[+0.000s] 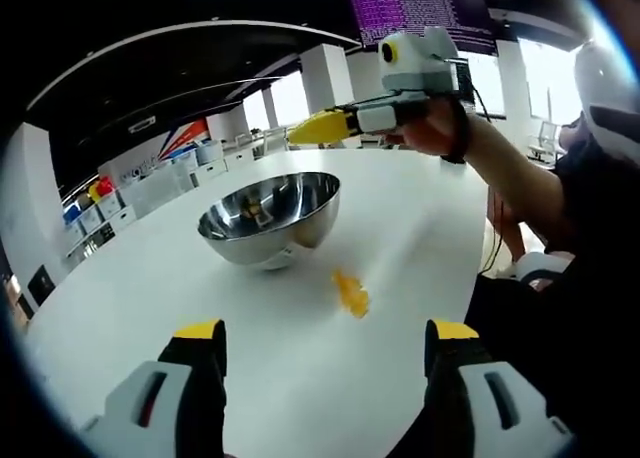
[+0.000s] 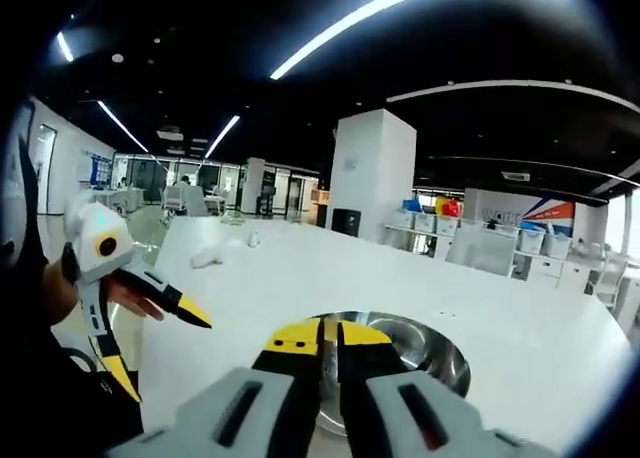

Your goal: Pick up the QQ candy scattered on the table and place it into the stainless steel bowl on the table

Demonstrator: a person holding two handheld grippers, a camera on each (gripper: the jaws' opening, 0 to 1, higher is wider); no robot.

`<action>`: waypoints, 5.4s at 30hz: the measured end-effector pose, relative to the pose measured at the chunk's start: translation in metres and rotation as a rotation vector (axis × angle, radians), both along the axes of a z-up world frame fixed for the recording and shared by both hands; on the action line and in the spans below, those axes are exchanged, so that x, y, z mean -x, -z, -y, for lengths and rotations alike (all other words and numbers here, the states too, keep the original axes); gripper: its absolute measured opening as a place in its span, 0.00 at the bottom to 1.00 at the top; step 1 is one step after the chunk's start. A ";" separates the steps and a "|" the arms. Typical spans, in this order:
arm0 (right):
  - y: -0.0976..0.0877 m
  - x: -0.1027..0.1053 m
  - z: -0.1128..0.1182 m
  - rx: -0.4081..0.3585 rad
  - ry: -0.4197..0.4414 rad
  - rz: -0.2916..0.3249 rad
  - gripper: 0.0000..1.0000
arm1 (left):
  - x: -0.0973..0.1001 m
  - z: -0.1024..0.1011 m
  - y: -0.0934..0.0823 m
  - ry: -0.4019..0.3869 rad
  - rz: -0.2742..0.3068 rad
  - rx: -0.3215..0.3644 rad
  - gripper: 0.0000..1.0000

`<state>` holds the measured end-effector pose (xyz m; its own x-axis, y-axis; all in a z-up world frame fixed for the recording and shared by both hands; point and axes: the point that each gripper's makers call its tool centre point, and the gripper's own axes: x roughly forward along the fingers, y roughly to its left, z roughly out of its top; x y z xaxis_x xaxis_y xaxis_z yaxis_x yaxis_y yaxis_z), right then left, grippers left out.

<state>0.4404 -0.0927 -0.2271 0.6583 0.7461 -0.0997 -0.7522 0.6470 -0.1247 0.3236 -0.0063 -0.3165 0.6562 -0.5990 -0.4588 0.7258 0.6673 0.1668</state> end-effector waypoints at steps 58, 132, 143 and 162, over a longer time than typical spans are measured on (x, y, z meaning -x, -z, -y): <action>0.063 -0.028 -0.001 0.090 0.063 -0.074 0.10 | 0.005 0.003 -0.006 0.023 0.031 0.012 0.82; 0.087 0.102 0.001 0.024 -0.177 -0.111 0.18 | -0.002 0.019 -0.012 0.068 0.050 0.065 0.83; 0.116 0.105 -0.012 0.105 -0.209 -0.167 0.18 | 0.002 0.019 -0.005 0.076 0.022 0.034 0.83; 0.137 0.095 -0.018 0.189 -0.216 -0.200 0.14 | 0.002 0.015 -0.007 0.062 0.007 0.036 0.83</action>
